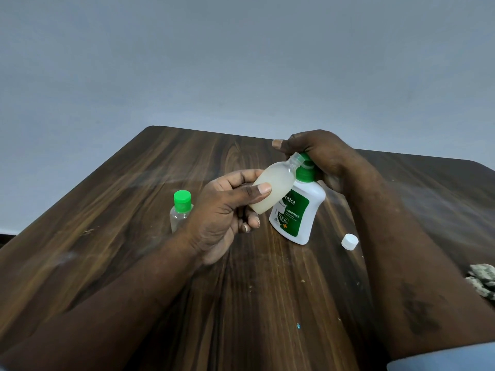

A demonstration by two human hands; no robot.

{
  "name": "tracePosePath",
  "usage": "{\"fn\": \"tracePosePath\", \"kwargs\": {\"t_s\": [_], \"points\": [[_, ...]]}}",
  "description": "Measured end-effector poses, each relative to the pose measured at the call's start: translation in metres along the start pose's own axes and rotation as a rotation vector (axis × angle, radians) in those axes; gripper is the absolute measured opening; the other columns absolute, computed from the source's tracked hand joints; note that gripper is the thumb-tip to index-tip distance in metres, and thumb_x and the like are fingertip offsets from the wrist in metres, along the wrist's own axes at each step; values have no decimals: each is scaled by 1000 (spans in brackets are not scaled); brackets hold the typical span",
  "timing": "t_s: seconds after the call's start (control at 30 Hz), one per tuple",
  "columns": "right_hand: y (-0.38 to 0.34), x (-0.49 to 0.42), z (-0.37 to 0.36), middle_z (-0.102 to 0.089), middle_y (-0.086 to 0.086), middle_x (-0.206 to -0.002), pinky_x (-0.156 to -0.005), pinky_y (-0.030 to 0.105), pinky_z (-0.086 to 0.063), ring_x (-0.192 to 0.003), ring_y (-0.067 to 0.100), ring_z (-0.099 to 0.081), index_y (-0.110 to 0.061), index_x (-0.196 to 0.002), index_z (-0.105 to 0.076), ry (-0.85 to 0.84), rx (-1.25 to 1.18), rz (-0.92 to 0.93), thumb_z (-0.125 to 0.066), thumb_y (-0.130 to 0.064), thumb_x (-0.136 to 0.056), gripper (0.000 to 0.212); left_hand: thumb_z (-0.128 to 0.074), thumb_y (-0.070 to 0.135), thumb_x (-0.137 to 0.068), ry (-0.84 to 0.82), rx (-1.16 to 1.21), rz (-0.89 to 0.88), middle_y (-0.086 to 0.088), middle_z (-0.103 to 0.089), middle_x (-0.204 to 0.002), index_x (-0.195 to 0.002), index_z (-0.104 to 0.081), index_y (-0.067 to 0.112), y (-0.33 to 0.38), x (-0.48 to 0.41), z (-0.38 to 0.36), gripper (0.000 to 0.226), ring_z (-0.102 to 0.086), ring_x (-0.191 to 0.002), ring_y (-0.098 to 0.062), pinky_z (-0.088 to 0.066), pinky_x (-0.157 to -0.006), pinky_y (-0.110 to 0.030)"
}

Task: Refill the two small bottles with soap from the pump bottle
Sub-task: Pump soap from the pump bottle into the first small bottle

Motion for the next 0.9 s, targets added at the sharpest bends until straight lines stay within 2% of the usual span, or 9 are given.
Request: {"fn": "tracePosePath", "kwargs": {"t_s": [0.1, 0.2, 0.3, 0.47, 0.57, 0.83, 0.9], "points": [[-3, -1, 2, -59, -1, -65, -70, 36, -46, -60, 17, -54, -18, -61, -61, 11, 20, 19, -84, -35, -86, 38, -70, 19, -80, 0, -7, 0, -11, -70, -81, -120, -67, 4, 0, 0, 0, 43, -50, -41, -10, -34, -36, -16], [-6, 0, 2, -60, -2, -65, -64, 30, -47, -58, 14, -55, -16, -67, -61, 23, 63, 23, -82, -37, -88, 37, -70, 19, -81, -5, -14, 3, -11, -69, -81, -122, -66, 4, 0, -1, 0, 44, -50, -42, -10, -34, -36, -16], [-8, 0, 4, -54, -3, -59, -58, 28, -43, -51, 11, -49, -18, -65, -54, 21, 42, 31, -83, -38, -87, 42, -70, 20, -81, -6, -13, -1, -10, -70, -81, -122, -67, 4, 0, 0, 0, 44, -50, -42, -11, -34, -37, -16], [-8, -1, 5, -58, -8, -53, -57, 25, -46, -50, 10, -55, -17, -64, -57, 45, 94, 22, -80, -32, -91, 38, -71, 20, -80, -1, -12, -2, -10, -69, -81, -121, -67, 4, 2, -1, 0, 44, -50, -42, -10, -34, -36, -16], [-3, -1, 2, -62, -6, -57, -64, 31, -49, -60, 17, -57, -18, -61, -62, 33, 44, -8, -81, -27, -90, 35, -71, 20, -80, 4, -14, 2, -10, -69, -81, -121, -67, 4, 1, 0, 1, 44, -50, -42, -10, -34, -36, -16], [-10, 2, 2, -61, -1, -68, -67, 31, -48, -59, 14, -56, -15, -70, -62, 47, 144, 40, -79, -38, -91, 36, -71, 20, -80, 4, -22, 4, -10, -70, -82, -121, -67, 4, 0, 0, 2, 44, -50, -43, -11, -35, -37, -17], [-9, 2, 2, -61, 0, -69, -65, 30, -47, -57, 13, -55, -16, -68, -59, 40, 88, 34, -80, -39, -89, 38, -70, 20, -80, 3, -22, 4, -10, -70, -82, -121, -67, 4, 0, 0, 2, 44, -50, -43, -11, -36, -37, -16]]}}
Point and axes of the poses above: each hand's wrist, its own x-axis away from the middle knuckle, its own z-axis out of the back of the hand, y = z × x, the point moved 6 cm from there along -x, towards the middle knuckle
